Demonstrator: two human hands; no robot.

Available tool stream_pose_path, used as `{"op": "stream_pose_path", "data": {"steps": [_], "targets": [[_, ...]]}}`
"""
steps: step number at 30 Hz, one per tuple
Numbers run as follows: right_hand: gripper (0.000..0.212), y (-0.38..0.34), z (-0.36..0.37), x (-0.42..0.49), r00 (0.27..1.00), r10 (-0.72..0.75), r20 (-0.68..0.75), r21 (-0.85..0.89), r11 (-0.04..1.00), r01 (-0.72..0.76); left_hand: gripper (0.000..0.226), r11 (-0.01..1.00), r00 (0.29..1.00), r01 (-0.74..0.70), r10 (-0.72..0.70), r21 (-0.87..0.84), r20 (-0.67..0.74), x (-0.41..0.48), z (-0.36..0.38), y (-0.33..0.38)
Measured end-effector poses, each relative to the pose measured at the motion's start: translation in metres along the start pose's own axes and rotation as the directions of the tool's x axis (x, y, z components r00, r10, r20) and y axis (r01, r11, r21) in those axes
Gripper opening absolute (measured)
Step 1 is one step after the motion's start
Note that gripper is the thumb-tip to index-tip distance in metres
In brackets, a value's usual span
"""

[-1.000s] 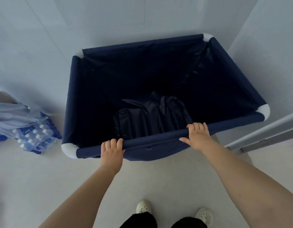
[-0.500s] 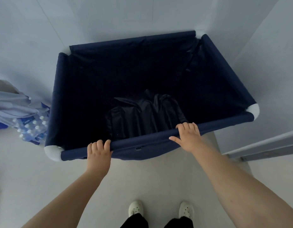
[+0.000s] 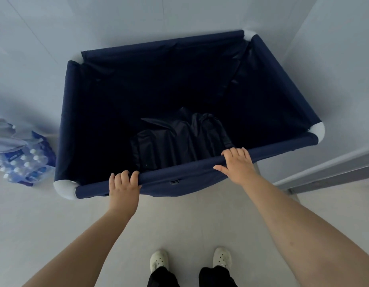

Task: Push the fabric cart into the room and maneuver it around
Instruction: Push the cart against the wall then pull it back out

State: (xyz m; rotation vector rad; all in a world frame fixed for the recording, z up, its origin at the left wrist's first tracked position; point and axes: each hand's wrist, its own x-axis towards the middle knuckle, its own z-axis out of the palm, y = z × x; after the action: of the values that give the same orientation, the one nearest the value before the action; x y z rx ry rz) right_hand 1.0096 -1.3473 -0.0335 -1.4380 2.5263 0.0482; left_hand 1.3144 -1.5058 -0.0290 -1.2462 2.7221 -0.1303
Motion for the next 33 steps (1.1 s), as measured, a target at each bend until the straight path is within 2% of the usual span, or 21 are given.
{"op": "stream_pose_path", "data": {"steps": [14,21,26,33], "targets": [[0.061,0.132,-0.014,-0.008,0.986,0.155,0.058,-0.015,0.988,-0.155,0.044,0.991,0.991,-0.135,0.135,-0.002,0.003,0.047,-0.021,0.126],[0.06,0.133,-0.008,-0.001,0.99,0.142,-0.01,0.022,0.99,-0.141,0.046,0.986,0.986,-0.162,0.163,0.028,-0.042,0.068,-0.015,0.121],[0.062,0.13,-0.014,0.021,0.988,0.145,0.057,-0.009,0.989,-0.145,0.045,0.982,0.983,-0.183,0.182,0.037,0.035,0.086,-0.02,0.112],[0.06,0.132,-0.012,0.026,0.987,0.151,0.054,-0.04,0.988,-0.149,0.043,0.976,0.978,-0.208,0.209,0.06,-0.002,0.092,-0.014,0.108]]}}
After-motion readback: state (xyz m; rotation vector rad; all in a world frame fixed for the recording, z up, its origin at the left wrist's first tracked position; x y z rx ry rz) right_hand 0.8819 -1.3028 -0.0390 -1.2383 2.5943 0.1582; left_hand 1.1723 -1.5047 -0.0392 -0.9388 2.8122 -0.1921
